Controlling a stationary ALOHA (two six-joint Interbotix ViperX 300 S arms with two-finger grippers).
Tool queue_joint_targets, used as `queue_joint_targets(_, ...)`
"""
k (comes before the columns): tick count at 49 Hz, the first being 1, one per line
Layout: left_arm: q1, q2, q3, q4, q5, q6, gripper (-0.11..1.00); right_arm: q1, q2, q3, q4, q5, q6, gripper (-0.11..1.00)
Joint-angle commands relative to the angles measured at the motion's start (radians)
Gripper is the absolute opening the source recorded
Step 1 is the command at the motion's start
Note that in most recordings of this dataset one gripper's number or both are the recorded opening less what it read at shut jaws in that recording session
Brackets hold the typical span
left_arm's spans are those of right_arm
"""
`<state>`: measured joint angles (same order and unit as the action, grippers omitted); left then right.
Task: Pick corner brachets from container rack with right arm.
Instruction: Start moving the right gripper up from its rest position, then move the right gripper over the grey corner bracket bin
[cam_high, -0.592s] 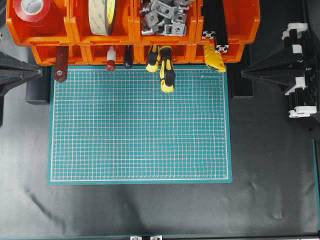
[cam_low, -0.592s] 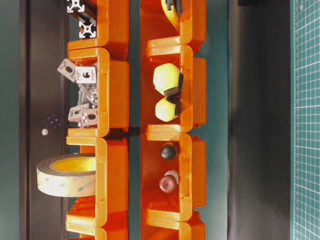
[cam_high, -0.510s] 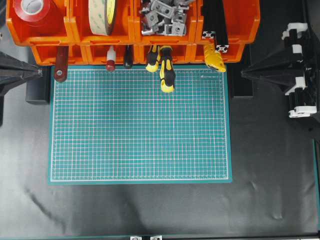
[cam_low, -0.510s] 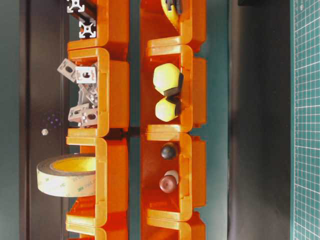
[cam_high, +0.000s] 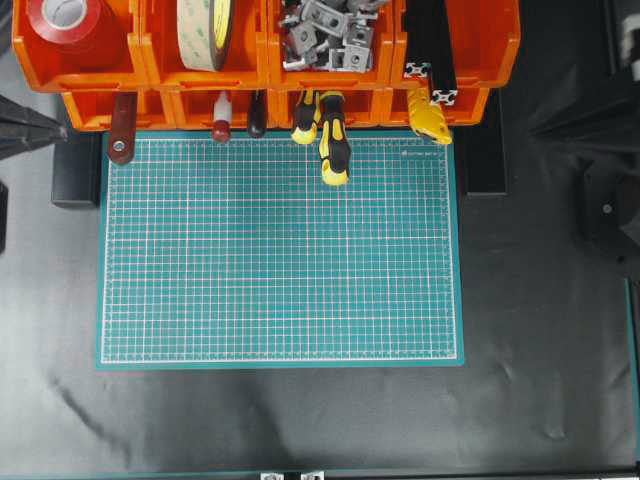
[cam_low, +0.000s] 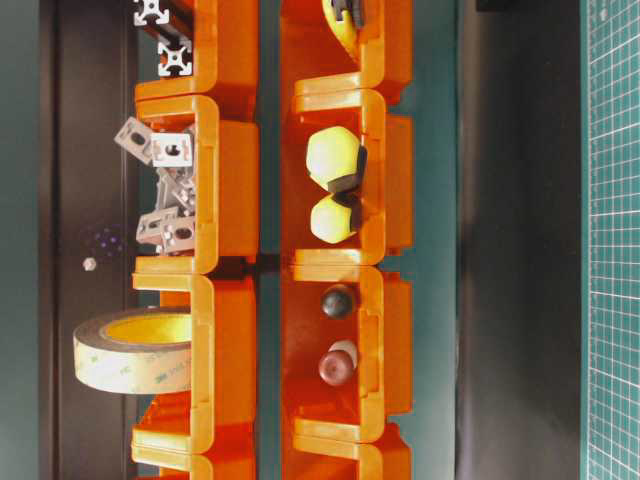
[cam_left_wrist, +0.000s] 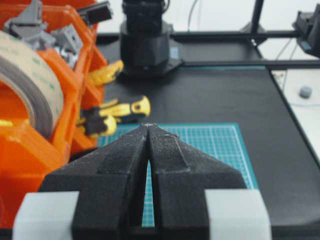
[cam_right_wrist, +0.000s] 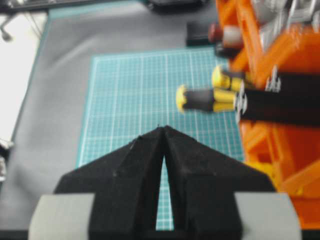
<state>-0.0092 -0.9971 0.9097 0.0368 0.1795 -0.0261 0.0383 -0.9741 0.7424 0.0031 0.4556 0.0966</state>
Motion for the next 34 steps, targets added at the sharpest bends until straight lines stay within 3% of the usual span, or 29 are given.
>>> queue_joint_targets(1,-0.003,0.011,-0.06,0.003,0.029,0.002,0.0,-0.002,0.048,-0.141,-0.008,0.117,0.002,-0.01)
queue_joint_targets(14,-0.014,0.017,-0.083,0.003,0.075,-0.003,0.0,-0.006,0.267,-0.526,-0.026,0.518,0.0,-0.01)
queue_joint_targets(22,-0.021,0.044,-0.083,0.003,0.075,-0.003,0.0,-0.015,0.443,-0.765,-0.089,0.698,-0.018,-0.01)
queue_joint_targets(34,-0.023,0.058,-0.083,0.003,0.075,-0.003,0.0,-0.06,0.637,-0.959,-0.11,0.844,-0.086,-0.01)
